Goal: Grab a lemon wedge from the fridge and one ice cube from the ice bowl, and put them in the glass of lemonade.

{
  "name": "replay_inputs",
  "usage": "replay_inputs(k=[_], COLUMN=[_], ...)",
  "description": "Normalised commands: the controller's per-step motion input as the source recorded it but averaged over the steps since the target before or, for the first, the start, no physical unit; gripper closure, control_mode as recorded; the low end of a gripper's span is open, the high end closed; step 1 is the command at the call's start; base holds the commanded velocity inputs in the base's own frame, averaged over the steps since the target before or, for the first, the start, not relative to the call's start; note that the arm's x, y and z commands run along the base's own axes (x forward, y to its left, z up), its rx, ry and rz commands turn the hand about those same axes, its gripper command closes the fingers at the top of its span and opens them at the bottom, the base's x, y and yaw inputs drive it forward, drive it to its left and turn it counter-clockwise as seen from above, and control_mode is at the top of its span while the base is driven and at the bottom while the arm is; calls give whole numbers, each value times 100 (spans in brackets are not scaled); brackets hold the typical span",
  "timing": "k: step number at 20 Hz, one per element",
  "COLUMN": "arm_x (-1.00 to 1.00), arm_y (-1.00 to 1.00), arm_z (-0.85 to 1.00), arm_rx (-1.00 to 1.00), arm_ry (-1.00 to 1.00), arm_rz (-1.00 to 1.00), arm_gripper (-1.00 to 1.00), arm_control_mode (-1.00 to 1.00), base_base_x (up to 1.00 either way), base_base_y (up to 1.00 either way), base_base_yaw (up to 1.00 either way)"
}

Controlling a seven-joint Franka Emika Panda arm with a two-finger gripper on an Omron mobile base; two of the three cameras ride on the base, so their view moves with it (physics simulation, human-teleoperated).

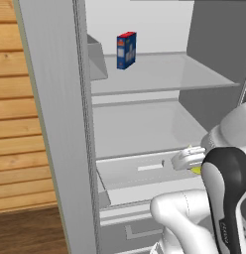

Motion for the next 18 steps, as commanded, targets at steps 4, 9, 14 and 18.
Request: replay_inputs(k=[4,9,14,18], arm_x=[-3,0,0,0], arm_y=[0,0,0,0], arm_z=[0,0,0,0], arm_rx=[0,0,0,0], arm_ry=[0,0,0,0], arm_rz=[0,0,0,0], arm_gripper=[100,100,100,100], arm_control_mode=[-100,100,100,100], base_base_x=[0,-6,-91,-100], base_base_y=[0,0,0,1], base_base_yaw=[0,0,-2,-3])
